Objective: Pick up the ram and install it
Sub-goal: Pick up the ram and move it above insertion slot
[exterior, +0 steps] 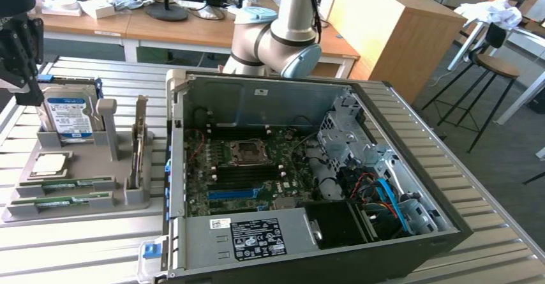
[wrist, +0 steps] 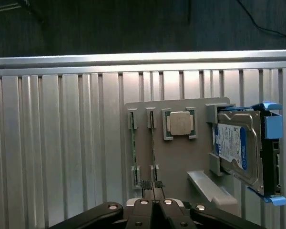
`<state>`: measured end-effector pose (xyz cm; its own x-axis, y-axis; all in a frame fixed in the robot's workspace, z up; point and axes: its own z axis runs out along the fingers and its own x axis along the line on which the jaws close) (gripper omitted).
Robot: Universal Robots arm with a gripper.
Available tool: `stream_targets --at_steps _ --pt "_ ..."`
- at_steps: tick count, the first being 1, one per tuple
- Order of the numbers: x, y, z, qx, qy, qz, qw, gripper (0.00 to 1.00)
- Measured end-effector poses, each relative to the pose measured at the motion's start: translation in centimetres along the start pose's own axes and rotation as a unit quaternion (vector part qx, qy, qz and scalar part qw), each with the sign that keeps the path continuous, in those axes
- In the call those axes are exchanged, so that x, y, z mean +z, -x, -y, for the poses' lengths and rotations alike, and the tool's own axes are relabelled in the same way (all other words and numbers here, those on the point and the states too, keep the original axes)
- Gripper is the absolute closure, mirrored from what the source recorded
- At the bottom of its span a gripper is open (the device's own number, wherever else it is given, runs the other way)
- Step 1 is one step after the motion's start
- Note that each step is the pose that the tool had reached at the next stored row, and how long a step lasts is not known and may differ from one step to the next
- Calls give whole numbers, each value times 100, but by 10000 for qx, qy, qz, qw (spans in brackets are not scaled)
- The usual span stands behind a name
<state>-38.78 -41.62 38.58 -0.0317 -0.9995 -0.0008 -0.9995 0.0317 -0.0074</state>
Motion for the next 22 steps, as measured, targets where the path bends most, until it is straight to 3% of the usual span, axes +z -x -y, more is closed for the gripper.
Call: stream_targets --at_steps 4,22 --pt "0 0 0 -258 0 -8 9997 90" --pt "0 0 0 -309 0 -7 9995 90"
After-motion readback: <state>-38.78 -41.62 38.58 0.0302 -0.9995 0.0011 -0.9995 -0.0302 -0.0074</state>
